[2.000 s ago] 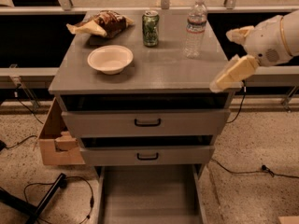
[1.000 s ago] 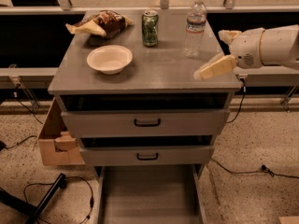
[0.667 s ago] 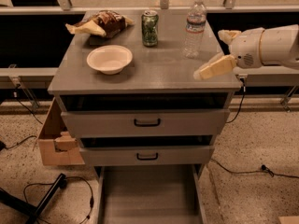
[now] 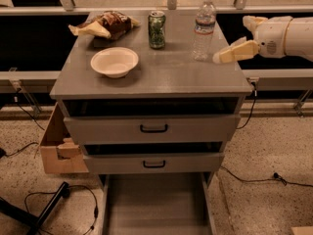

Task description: Place water bottle into bottom drawer

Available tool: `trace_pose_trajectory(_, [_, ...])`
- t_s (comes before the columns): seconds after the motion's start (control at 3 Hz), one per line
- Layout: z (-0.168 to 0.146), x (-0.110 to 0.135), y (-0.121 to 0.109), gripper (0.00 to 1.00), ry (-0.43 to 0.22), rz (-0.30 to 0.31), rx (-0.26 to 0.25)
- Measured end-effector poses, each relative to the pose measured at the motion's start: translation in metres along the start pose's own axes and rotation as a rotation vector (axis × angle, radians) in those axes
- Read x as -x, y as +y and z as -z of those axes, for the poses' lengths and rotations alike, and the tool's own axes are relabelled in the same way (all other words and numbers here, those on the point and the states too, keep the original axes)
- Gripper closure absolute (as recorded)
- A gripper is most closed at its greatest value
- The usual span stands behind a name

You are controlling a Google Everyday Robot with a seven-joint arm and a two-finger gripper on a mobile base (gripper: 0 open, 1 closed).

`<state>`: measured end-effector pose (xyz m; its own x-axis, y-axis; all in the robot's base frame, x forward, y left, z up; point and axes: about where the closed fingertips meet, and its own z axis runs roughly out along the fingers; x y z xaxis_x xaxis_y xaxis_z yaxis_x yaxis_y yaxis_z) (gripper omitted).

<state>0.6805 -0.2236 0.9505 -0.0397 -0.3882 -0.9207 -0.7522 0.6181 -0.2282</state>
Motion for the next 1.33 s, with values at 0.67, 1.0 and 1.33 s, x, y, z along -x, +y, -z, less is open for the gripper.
trace_pose_trajectory(0.67, [-0.009,0.024,-0.067,0.00,-0.169,-0.018,-0.079])
trace_pose_trajectory(1.0, [-0.027,0.021,-0.073,0.00,-0.220,-0.058,-0.057])
trace_pose_trajectory(1.33, [-0.045,0.014,-0.077,0.00,-0.253,-0.093,-0.041])
